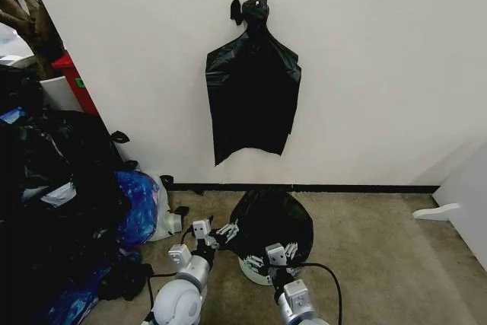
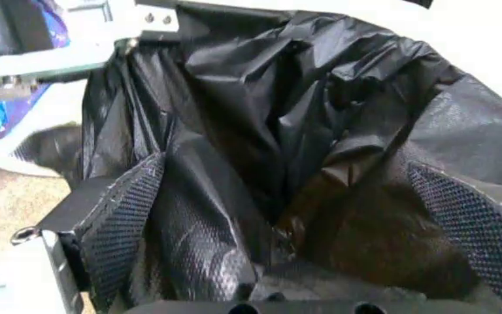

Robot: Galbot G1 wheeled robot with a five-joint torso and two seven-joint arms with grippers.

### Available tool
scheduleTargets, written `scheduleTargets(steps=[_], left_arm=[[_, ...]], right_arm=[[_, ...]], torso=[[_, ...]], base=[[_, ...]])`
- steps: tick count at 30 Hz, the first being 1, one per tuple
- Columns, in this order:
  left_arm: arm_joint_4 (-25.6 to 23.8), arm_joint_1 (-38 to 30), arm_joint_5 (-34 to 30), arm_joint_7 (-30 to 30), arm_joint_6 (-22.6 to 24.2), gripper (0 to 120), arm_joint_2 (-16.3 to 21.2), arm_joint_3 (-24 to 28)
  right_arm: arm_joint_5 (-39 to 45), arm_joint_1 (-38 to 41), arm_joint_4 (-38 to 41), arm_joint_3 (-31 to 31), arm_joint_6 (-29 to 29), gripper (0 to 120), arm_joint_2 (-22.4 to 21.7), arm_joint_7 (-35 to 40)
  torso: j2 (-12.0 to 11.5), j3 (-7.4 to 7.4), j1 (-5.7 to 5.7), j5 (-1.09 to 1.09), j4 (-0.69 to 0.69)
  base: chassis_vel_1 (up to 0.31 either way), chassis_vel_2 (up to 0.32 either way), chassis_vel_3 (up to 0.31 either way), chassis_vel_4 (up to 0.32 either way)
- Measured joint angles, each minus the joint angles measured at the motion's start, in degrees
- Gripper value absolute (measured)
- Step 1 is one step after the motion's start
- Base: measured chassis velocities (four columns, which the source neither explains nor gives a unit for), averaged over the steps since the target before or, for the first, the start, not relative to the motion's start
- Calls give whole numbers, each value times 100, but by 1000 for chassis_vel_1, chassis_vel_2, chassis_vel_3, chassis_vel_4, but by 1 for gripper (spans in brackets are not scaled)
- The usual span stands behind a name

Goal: Place the garbage bag over the trash bin.

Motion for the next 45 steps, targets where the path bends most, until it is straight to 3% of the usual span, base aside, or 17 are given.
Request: scheduleTargets(steps=[19,24,29,35,38,40,42,45], left_arm=[[-492,-48,-234,-46,1,100,67,-141],[-613,-156,-221,-31,-69,100,134,-203],[-710,-213,227,94,-417,100,227,-277],[-798,-149,1920,12,-1002,100,267,-356],[-991,-97,2337,-11,-1102,100,215,-495],[-1086,-73,2441,-20,-1102,100,174,-632],[-1304,48,2553,-103,-986,100,-23,-1160],[-1335,137,2543,-120,-971,100,-122,-1298]], right_arm=[[-292,-38,-124,77,5,100,-9,-23],[-532,-90,44,325,610,100,8,-164],[-770,-223,578,682,1152,100,-40,-275],[-720,-416,1489,1108,1311,100,-89,-237],[-696,-467,1620,1378,1536,100,13,-337],[-688,-500,1629,1570,1683,100,89,-487],[-983,-517,1449,2353,2085,100,427,-1070],[-1240,-483,1232,2753,2322,100,602,-1463]], torso=[[0,1,0,0,0],[0,1,0,0,0],[0,1,0,0,-1],[0,1,0,-1,0],[0,1,0,-1,0],[0,0,0,-1,-1],[0,0,0,1,0],[0,0,0,0,1]], base=[[0,0,0,0],[0,0,0,0],[0,0,0,0],[0,0,0,0],[0,0,0,0],[0,0,0,0],[0,0,0,0],[0,0,0,0]])
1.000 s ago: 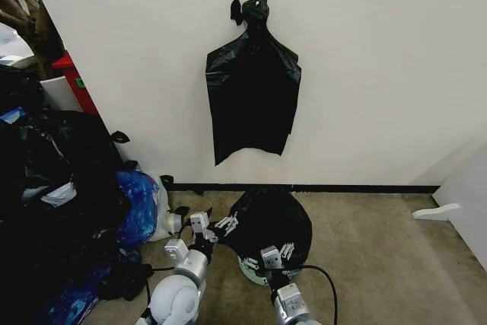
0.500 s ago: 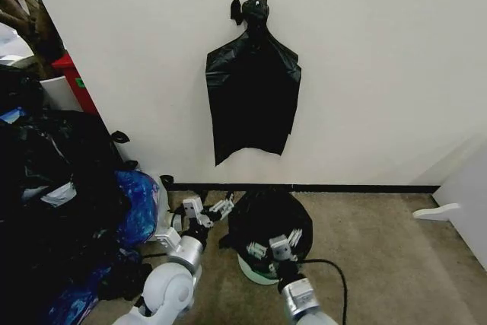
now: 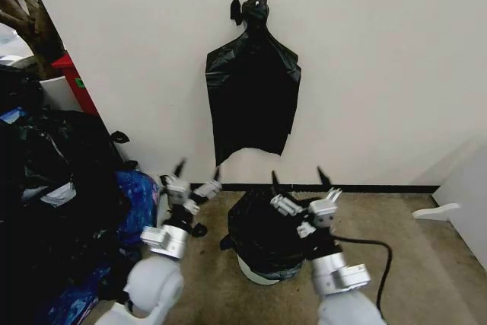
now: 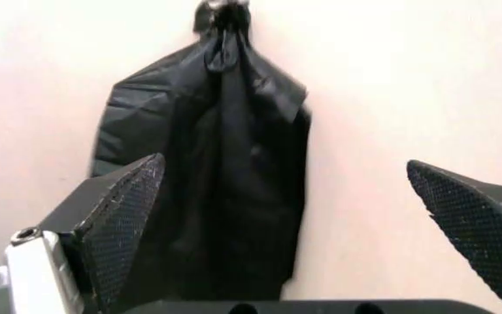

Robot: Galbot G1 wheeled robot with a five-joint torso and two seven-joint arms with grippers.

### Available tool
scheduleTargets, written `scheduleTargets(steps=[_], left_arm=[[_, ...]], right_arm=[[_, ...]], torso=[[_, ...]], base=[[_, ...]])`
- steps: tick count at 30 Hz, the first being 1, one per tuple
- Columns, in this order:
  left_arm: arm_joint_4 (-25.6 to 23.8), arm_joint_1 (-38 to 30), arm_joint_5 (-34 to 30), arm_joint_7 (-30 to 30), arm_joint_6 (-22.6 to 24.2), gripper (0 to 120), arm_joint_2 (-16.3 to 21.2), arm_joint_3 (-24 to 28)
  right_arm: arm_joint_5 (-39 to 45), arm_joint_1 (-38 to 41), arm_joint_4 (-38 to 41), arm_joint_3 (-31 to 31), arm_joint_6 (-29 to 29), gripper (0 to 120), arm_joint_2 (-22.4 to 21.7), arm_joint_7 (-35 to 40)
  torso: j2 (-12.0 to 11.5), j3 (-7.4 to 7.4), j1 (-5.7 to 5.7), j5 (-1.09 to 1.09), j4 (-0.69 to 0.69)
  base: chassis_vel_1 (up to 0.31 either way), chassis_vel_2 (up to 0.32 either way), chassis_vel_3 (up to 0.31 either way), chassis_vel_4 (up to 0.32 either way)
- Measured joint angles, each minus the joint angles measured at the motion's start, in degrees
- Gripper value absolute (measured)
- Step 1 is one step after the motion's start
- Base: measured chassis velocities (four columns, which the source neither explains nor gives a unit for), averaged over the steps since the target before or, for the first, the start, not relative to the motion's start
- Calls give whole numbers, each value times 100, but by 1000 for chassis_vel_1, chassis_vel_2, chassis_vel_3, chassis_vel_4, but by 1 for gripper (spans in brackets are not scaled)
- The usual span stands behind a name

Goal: Place the garbage bag over the trash bin.

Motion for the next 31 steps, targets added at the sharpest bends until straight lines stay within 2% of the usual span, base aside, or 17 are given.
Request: scheduleTargets(steps=[3,5,10,13,18,26,31], left_arm=[[30,222,235,30,-268,100,-210,-135],[20,370,376,90,-428,100,-350,-141],[-70,491,456,317,-632,100,-474,-95],[-120,519,466,523,-830,100,-421,-109],[-60,526,504,559,-888,100,-360,-115],[306,454,621,755,-1006,100,-343,16],[406,433,596,910,-1118,100,-358,46]], right_arm=[[-262,22,-376,728,414,100,330,-855],[-89,-17,-520,891,655,100,550,-1244],[-9,-155,-541,697,576,100,872,-1136],[-153,-186,-550,719,449,100,1057,-894],[-307,-234,-564,827,330,100,1151,-603],[-673,-184,-757,1223,762,100,1329,-587],[-681,-211,-728,1240,790,100,1404,-582]], torso=[[0,0,0,0,-1],[0,0,0,0,-2],[0,0,0,0,-1],[0,0,0,0,-1],[0,0,0,0,-2],[0,0,0,0,-1],[0,0,0,0,-1]], base=[[0,0,0,0],[0,0,0,0],[0,0,0,0],[0,0,0,0],[0,0,0,0],[0,0,0,0],[0,0,0,0]])
